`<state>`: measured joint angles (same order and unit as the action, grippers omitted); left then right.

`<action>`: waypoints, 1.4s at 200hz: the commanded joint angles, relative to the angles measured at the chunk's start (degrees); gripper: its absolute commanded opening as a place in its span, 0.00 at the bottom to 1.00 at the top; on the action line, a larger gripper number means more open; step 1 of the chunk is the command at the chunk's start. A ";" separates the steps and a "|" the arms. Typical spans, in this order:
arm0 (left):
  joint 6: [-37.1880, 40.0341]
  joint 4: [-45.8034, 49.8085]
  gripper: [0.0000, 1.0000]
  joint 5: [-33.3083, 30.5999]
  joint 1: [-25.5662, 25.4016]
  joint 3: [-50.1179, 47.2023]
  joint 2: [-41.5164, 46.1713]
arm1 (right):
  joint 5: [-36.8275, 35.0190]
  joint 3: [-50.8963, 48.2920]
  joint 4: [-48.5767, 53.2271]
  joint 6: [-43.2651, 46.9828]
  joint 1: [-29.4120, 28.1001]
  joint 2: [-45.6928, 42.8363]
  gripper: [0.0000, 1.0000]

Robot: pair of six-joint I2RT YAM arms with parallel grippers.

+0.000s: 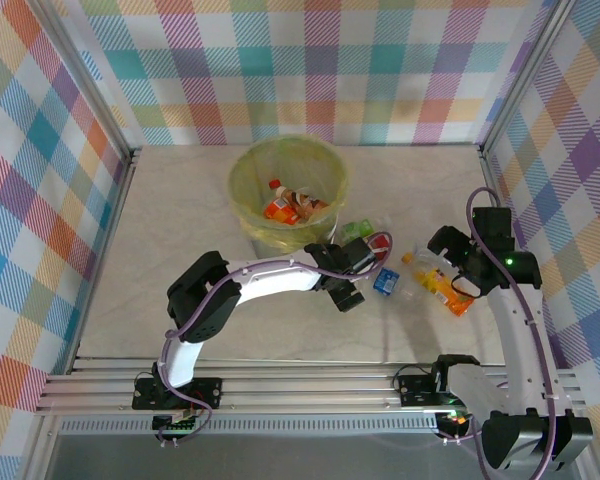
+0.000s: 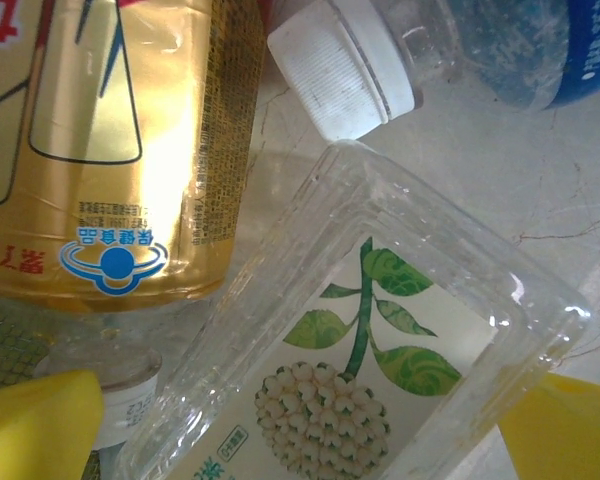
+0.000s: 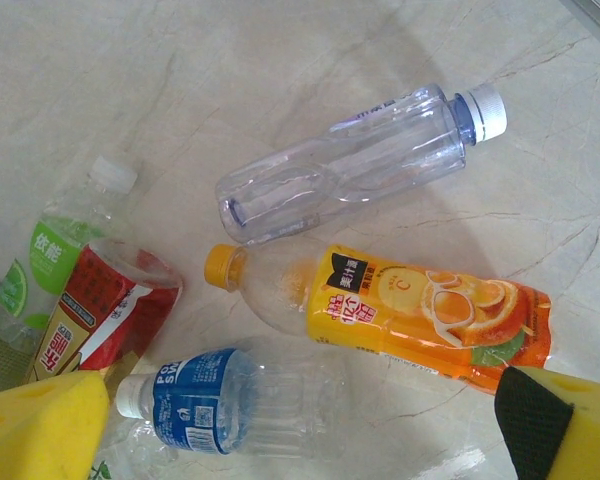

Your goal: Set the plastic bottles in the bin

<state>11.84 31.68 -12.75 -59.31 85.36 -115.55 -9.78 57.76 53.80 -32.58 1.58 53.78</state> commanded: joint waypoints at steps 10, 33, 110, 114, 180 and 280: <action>-0.15 2.80 1.00 0.43 0.62 0.97 -0.91 | 0.64 -0.67 -0.10 -0.19 0.34 0.46 1.00; -1.24 2.87 1.00 1.72 -0.08 -0.06 0.11 | 0.64 -0.63 -0.11 -0.18 0.28 0.63 1.00; -4.48 3.11 0.95 1.93 -2.98 -1.95 1.94 | 0.80 -1.84 -1.23 -0.53 0.27 0.81 1.00; -4.60 3.20 0.95 1.87 -3.08 -1.95 2.01 | 0.81 -1.93 -1.19 -0.52 0.34 0.80 1.00; -5.99 3.30 0.81 0.38 -4.15 -2.71 0.93 | 1.00 -2.64 -1.26 -0.40 0.36 0.82 1.00; -6.65 1.02 0.79 -0.41 -5.20 -5.04 -1.37 | 3.87 -3.62 -2.27 -0.47 0.30 1.61 1.00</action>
<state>6.17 31.38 -13.65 -63.68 82.63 -115.39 -7.27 54.83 52.34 -32.60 1.58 55.11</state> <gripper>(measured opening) 0.791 0.996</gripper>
